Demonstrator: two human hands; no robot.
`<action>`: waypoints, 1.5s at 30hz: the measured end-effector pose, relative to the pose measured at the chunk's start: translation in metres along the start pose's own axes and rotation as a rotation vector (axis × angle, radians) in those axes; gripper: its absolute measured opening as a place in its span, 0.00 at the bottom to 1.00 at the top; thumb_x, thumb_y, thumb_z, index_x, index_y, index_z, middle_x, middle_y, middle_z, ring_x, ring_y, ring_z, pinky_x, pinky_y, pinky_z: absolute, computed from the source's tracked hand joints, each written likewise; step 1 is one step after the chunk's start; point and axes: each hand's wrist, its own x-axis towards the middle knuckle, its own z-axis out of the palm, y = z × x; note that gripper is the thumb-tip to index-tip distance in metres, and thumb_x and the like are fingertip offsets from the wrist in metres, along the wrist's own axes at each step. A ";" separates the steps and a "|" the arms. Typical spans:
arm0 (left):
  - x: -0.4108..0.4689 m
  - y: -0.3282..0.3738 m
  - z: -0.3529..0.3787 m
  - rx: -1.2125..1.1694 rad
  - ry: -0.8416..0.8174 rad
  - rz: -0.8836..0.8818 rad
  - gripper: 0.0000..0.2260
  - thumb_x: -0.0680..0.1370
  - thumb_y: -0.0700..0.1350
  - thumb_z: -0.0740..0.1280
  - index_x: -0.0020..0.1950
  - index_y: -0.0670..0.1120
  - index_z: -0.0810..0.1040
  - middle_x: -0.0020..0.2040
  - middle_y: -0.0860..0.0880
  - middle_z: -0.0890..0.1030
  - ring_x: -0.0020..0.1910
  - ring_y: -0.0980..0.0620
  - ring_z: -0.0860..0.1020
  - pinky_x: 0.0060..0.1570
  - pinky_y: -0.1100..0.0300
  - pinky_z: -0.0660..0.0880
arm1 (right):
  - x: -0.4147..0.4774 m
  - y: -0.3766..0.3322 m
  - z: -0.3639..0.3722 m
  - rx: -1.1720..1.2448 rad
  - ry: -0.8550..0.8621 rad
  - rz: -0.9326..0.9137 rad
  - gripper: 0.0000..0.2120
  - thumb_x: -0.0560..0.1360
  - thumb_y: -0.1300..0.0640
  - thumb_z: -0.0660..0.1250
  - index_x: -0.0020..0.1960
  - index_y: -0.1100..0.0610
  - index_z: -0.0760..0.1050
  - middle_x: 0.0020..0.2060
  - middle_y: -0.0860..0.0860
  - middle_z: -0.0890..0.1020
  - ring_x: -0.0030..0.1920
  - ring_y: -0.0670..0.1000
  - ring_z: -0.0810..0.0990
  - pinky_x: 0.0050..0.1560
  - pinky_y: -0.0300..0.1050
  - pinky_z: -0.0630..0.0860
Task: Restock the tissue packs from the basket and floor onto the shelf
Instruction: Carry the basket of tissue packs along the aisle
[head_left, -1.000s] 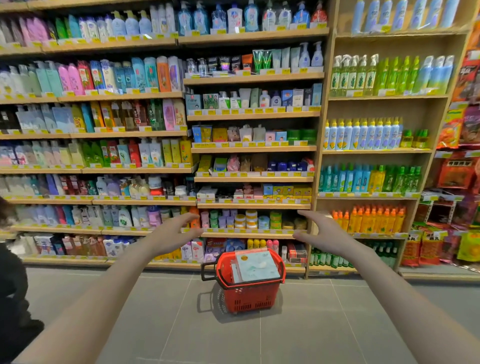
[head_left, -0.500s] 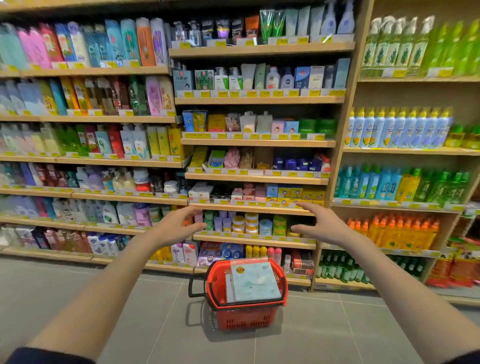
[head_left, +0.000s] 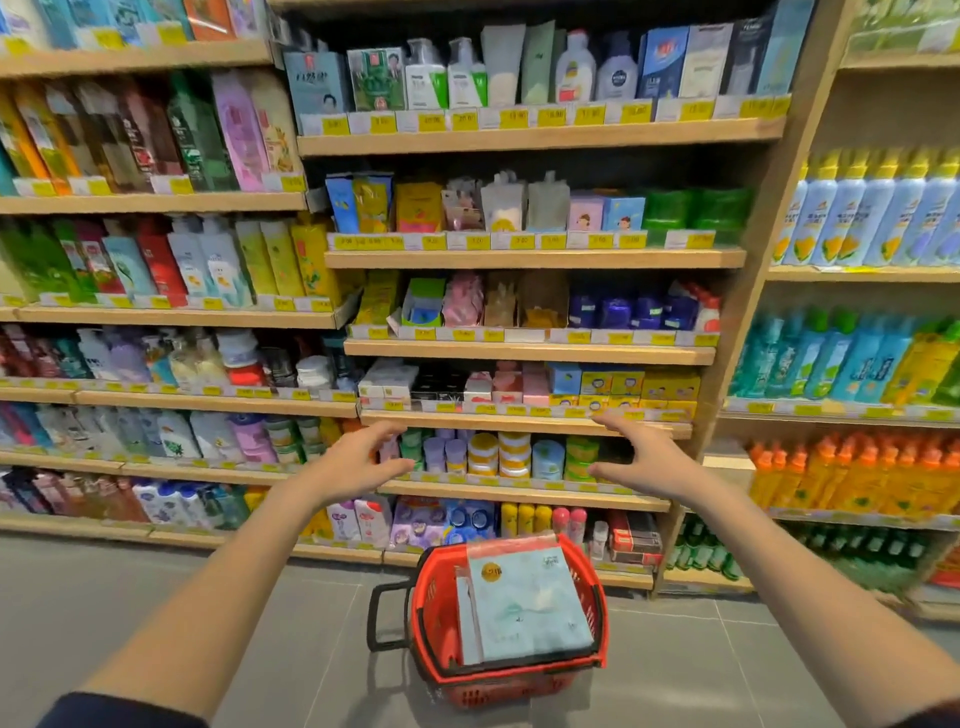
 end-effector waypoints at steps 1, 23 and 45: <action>0.019 -0.009 0.000 0.001 -0.011 -0.001 0.26 0.75 0.53 0.67 0.70 0.48 0.66 0.70 0.47 0.70 0.68 0.50 0.69 0.64 0.57 0.66 | 0.018 0.004 0.005 0.004 -0.012 0.015 0.34 0.70 0.48 0.69 0.72 0.52 0.59 0.72 0.51 0.64 0.72 0.53 0.62 0.70 0.50 0.61; 0.228 -0.193 0.175 -0.219 -0.334 -0.280 0.26 0.72 0.43 0.71 0.69 0.45 0.68 0.66 0.44 0.73 0.61 0.50 0.72 0.56 0.63 0.66 | 0.225 0.173 0.165 0.152 -0.231 0.208 0.34 0.67 0.52 0.73 0.69 0.56 0.66 0.65 0.55 0.74 0.65 0.56 0.72 0.57 0.43 0.67; 0.181 -0.401 0.473 -0.199 -0.289 -0.739 0.38 0.64 0.45 0.78 0.70 0.56 0.65 0.73 0.43 0.62 0.74 0.45 0.58 0.67 0.47 0.62 | 0.211 0.439 0.449 0.168 -0.317 0.526 0.50 0.52 0.32 0.68 0.70 0.50 0.63 0.73 0.58 0.59 0.74 0.57 0.55 0.70 0.56 0.58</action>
